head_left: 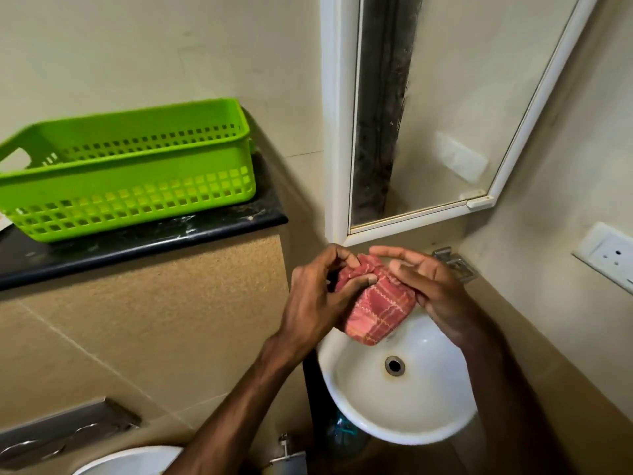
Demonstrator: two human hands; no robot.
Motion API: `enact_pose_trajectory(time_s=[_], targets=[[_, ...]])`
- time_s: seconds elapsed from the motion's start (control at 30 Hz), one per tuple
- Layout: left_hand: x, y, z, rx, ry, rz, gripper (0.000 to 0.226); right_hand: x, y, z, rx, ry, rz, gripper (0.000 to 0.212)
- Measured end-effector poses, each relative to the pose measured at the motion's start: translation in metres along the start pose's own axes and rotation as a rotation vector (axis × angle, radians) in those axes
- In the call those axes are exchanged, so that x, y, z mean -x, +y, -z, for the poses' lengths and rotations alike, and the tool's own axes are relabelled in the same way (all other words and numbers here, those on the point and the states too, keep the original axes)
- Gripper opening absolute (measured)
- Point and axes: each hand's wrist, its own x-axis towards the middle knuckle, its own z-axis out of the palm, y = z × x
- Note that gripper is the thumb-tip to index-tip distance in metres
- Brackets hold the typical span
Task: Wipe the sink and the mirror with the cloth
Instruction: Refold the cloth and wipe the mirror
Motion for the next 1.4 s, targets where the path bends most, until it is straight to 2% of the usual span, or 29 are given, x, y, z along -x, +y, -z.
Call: enact_pose_trajectory(time_s=[0.1, 0.17, 0.3, 0.53, 0.73, 0.87, 0.97, 1.03, 1.1, 1.13, 1.23, 1.33, 1.4], targets=[[-0.015, 0.02, 0.004, -0.102, 0.12, -0.103, 0.033, 0.001, -0.003, 0.008, -0.149, 0.01, 0.038, 0.049], [-0.026, 0.036, 0.01, -0.133, 0.198, -0.175, 0.033, -0.001, -0.006, 0.003, -0.141, -0.023, 0.057, 0.047], [-0.047, 0.065, 0.019, -0.075, 0.308, -0.255, 0.031, -0.011, -0.026, -0.018, -0.137, 0.011, 0.129, 0.064], [-0.097, 0.121, 0.028, -0.124, 0.51, -0.346, 0.028, -0.042, -0.11, -0.031, -0.272, 0.058, 0.32, 0.043], [-0.164, 0.168, 0.046, -0.105, 0.707, -0.398, 0.016, -0.06, -0.187, -0.028, -0.286, 0.227, 0.465, 0.051], [-0.202, 0.195, 0.056, -0.14, 0.753, -0.461, 0.038, -0.065, -0.231, -0.024, -0.281, 0.392, 0.7, 0.035], [-0.227, 0.208, 0.065, -0.185, 0.764, -0.478, 0.053, -0.071, -0.269, -0.027, -0.158, 0.657, 0.944, 0.026], [-0.239, 0.212, 0.072, -0.201, 0.745, -0.47, 0.058, -0.075, -0.299, -0.033, -0.012, 0.857, 1.164, 0.031], [-0.246, 0.211, 0.075, -0.231, 0.726, -0.479, 0.056, -0.085, -0.324, -0.037, 0.173, 0.924, 1.375, 0.039], [-0.247, 0.209, 0.075, -0.242, 0.71, -0.482, 0.055, -0.093, -0.333, -0.039, 0.275, 0.944, 1.42, 0.043], [-0.249, 0.203, 0.079, -0.217, 0.679, -0.469, 0.056, -0.116, -0.352, -0.043, 0.539, 0.955, 1.359, 0.054], [-0.249, 0.202, 0.087, -0.125, 0.644, -0.474, 0.057, -0.135, -0.355, -0.052, 0.797, 0.731, 1.203, 0.066], [-0.248, 0.203, 0.094, -0.091, 0.621, -0.472, 0.056, -0.144, -0.346, -0.057, 0.947, 0.641, 1.133, 0.071]])
